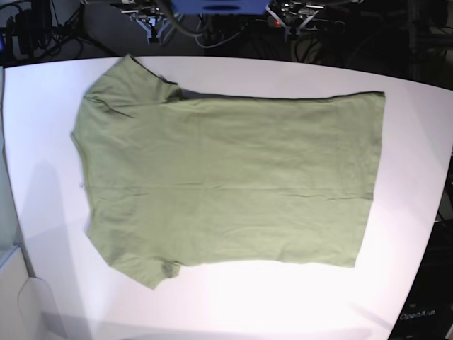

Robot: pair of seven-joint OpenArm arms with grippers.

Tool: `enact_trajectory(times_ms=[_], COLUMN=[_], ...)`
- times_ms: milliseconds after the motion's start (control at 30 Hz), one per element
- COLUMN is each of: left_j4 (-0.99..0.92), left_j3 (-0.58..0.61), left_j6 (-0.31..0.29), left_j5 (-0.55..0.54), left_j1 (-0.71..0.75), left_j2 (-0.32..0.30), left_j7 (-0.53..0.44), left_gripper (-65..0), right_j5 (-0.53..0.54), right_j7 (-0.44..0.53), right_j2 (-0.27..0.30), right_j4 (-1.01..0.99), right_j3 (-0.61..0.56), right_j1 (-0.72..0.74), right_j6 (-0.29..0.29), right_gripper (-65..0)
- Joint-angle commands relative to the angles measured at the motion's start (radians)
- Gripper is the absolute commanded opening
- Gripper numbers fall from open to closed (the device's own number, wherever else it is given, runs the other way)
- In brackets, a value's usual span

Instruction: Fold the T-shirt properly

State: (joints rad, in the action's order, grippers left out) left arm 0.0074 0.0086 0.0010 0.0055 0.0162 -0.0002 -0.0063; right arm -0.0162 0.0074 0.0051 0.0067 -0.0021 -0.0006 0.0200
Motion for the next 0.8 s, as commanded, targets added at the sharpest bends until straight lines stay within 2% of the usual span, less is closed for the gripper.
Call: enact_trajectory(times_ms=[0, 167, 767], left_j4=[0.001, 0.001, 0.001], left_j3=[0.001, 0.001, 0.001], left_j6=[0.004, 0.004, 0.004], left_j5=[-0.003, -0.003, -0.003], left_j1=[0.0, -0.002, 0.0], left_j2=[-0.001, -0.001, -0.002], left_j7=[0.001, 0.001, 0.006], left_gripper=[-64.5, -64.5, -64.5], right_j5=[0.005, 0.005, 0.005], right_j7=[0.006, 0.05, 0.042], right_j2=[0.0, 0.0, 0.0], right_j4=[0.002, 0.0, -0.003], right_j3=[-0.002, 0.0, 0.001], right_j1=[0.0, -0.002, -0.002], right_j6=[-0.019, -0.021, -0.021], right_gripper=[-64.3, -64.3, -64.3])
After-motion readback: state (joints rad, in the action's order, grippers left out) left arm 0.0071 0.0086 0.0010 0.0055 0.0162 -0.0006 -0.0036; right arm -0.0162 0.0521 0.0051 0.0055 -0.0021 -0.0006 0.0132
